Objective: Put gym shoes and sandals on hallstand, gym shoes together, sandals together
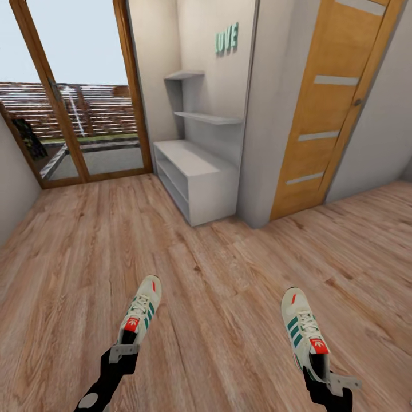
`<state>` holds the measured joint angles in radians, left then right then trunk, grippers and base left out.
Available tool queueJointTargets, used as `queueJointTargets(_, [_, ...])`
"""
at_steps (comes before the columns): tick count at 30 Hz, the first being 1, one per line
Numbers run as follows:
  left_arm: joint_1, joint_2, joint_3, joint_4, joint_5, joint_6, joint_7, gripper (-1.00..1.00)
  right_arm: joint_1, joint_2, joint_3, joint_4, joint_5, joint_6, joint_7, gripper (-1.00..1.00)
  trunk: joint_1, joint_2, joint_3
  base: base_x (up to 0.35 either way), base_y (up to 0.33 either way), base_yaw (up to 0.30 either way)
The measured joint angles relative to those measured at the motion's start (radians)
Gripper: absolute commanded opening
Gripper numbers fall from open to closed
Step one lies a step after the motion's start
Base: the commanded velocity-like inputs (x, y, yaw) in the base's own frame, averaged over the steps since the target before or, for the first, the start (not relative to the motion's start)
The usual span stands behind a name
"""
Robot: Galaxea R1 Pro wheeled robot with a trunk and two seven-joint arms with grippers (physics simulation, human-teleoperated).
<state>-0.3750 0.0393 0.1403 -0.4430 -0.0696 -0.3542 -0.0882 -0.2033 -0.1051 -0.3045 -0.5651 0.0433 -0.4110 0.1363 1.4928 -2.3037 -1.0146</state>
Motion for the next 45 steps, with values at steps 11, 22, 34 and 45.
queueJointTargets(11, [0.000, 0.000, 0.000, -0.001, 0.000, 0.000, 0.000, -1.00, 0.000, 0.000, 0.000, 0.000, 0.000, 0.000, 0.000, -1.00, 0.000, 0.000, 0.000, 0.103, -0.003, 0.071])
queueJointTargets(22, [0.000, 0.000, 0.000, 0.000, 0.000, 0.000, -0.003, -1.00, 0.000, -0.002, -0.001, -0.001, 0.000, 0.001, 0.000, -1.00, -0.001, 0.000, 0.000, 0.329, 0.000, 0.001])
queueJointTargets(34, [0.000, 0.000, 0.000, -0.001, 0.000, 0.000, -0.005, -1.00, 0.000, -0.003, -0.001, -0.004, -0.001, 0.001, 0.001, -1.00, -0.001, 0.000, 0.000, 0.340, 0.000, 0.000])
queueJointTargets(45, [0.000, 0.000, 0.000, -0.001, 0.000, 0.000, -0.007, -1.00, 0.000, -0.002, -0.001, -0.006, -0.001, 0.000, 0.002, -1.00, -0.001, 0.000, 0.000, 0.340, -0.032, 0.000])
